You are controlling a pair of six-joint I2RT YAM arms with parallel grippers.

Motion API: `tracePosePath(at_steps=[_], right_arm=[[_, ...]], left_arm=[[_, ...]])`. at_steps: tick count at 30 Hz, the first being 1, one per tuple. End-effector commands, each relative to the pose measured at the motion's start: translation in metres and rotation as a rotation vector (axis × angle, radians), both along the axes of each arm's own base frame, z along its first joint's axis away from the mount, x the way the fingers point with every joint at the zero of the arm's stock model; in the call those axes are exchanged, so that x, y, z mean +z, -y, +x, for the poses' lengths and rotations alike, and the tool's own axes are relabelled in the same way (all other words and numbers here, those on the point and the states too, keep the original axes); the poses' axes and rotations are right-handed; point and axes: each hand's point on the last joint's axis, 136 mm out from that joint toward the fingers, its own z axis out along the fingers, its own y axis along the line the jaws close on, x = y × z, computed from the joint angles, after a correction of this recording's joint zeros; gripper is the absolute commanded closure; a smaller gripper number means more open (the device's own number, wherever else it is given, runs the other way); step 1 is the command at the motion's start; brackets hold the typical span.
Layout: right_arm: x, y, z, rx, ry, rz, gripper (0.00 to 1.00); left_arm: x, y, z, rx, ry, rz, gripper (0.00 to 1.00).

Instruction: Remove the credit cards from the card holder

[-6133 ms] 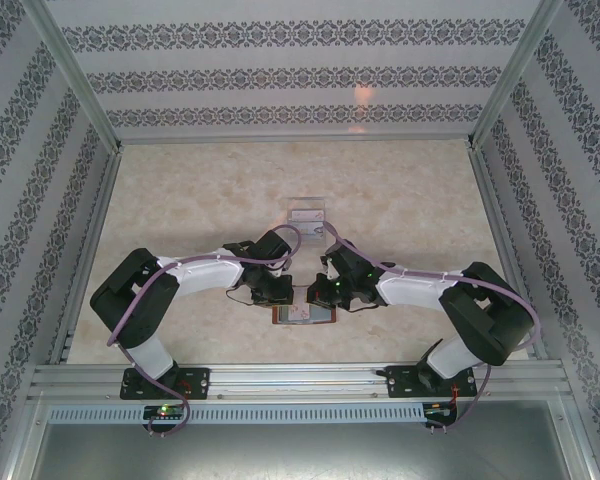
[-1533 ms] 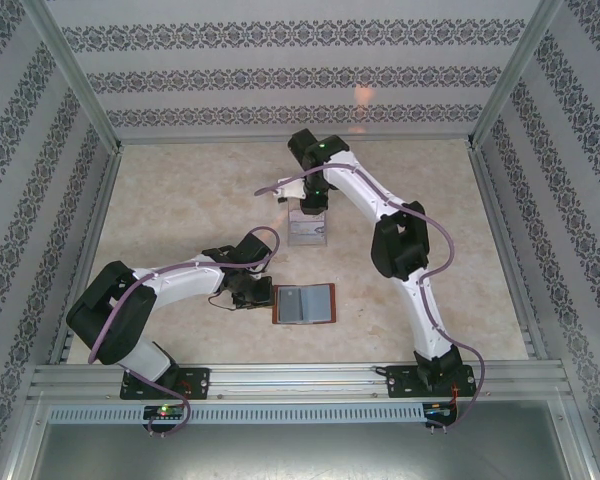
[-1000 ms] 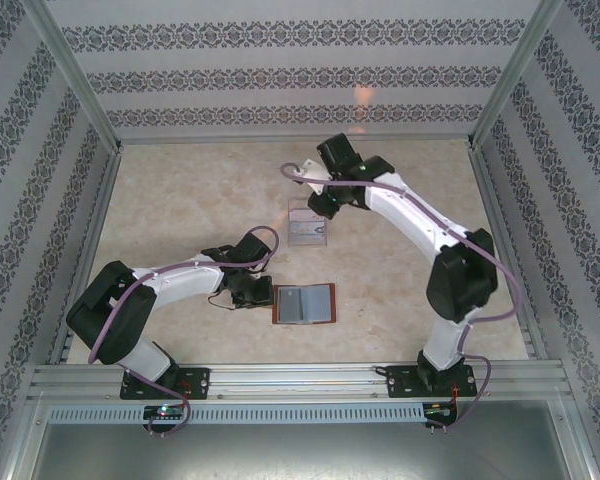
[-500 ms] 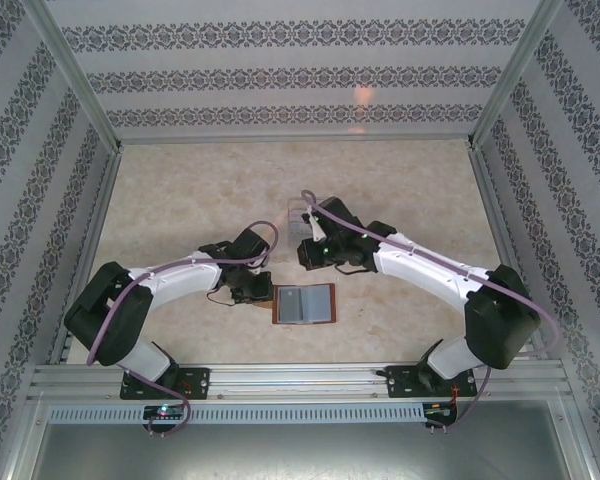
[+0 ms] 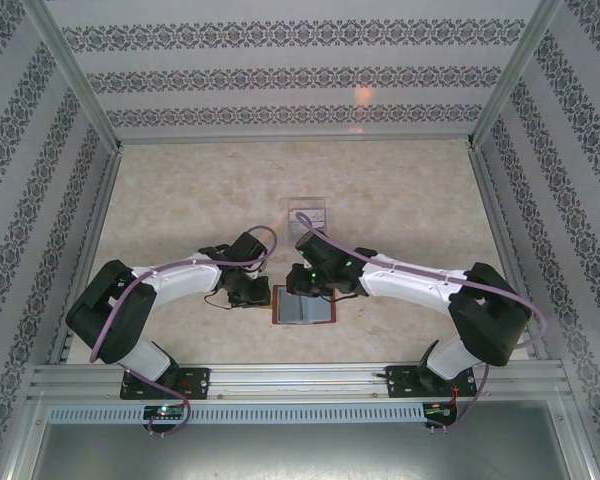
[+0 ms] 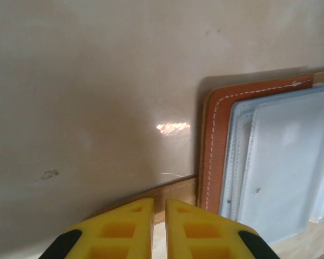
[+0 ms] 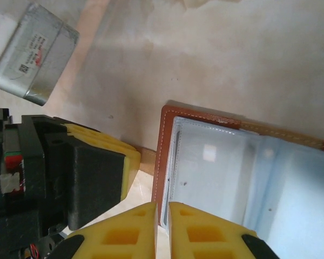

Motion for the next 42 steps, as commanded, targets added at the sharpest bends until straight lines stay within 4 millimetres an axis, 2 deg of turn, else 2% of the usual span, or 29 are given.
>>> tracePosePath(at_steps=[1,7,12,20,31,35,37,42], right_arm=[[-0.015,-0.013,-0.010,-0.004,-0.058,0.014,0.85],[-0.042,-0.021,-0.019,0.012,-0.108,-0.071,0.81],[-0.059,-0.006,-0.023,0.001,-0.111,-0.203,0.72],[-0.051,0.022,-0.024,0.001,-0.056,-0.380,0.58],[-0.040,0.052,-0.022,0.014,-0.001,-0.579,0.48],[-0.035,0.059,-0.021,0.008,0.013,-0.608,0.50],[-0.033,0.062,-0.021,0.007,0.019,-0.612,0.54],[-0.032,0.068,-0.022,0.016,0.024,-0.616,0.79]], left_arm=[[-0.008,-0.005,-0.003,0.002,-0.016,0.003,0.87],[-0.010,-0.006,-0.006,0.002,-0.026,0.001,0.87],[-0.009,-0.007,-0.007,0.001,-0.026,0.001,0.87],[-0.008,-0.007,-0.008,-0.004,-0.026,0.002,0.87],[-0.009,-0.008,-0.008,0.000,-0.029,0.005,0.87],[-0.006,-0.007,-0.008,0.001,-0.026,-0.005,0.87],[-0.005,-0.007,-0.007,0.002,-0.024,-0.006,0.87],[-0.006,-0.008,-0.009,0.002,-0.028,-0.001,0.87]])
